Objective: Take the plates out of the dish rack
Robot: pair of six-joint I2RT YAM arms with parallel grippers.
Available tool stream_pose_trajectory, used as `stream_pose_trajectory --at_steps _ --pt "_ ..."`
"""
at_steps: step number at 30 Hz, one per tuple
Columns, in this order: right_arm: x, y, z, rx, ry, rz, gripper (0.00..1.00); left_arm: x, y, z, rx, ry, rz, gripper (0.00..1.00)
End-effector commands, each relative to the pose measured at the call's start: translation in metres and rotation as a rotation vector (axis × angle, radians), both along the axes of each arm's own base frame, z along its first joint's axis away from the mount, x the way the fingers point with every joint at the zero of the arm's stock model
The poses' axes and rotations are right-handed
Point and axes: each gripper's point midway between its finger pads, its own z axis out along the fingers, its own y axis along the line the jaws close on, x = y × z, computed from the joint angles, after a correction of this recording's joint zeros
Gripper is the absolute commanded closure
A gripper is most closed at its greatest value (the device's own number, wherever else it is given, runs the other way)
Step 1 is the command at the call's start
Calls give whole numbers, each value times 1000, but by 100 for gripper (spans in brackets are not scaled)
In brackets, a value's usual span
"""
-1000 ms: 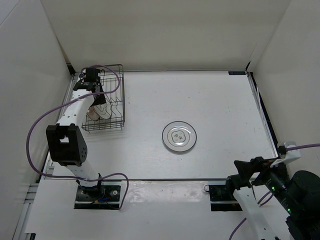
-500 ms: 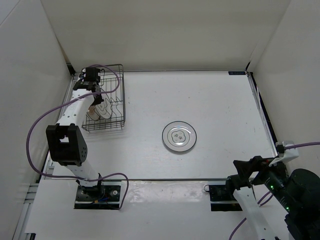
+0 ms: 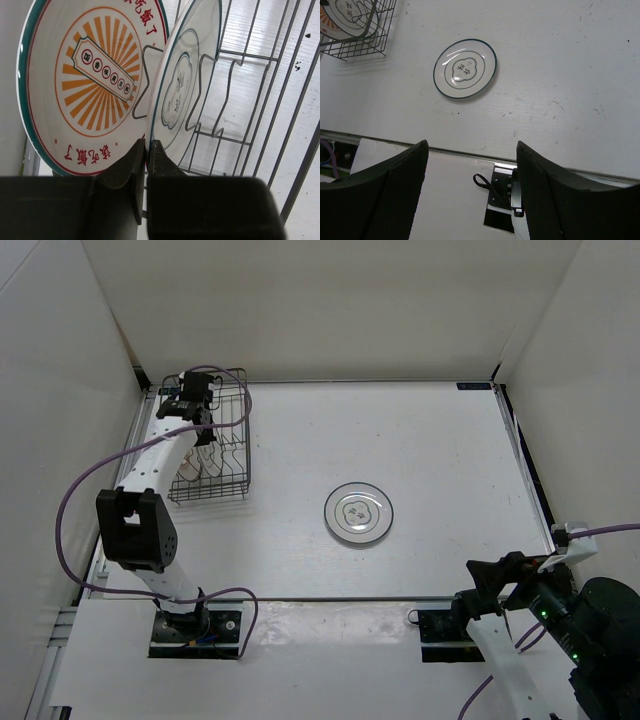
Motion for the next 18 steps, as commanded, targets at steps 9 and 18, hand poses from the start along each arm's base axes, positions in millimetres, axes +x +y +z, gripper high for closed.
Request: stream_pose_trajectory --at_steps 9,18 --pt "-41 -7 -51 -45 261 3 26 16 -40 128 -20 -382 -102 98" --pt "-42 -8 -53 -45 264 4 26 -10 -64 206 37 -630 -173 96"
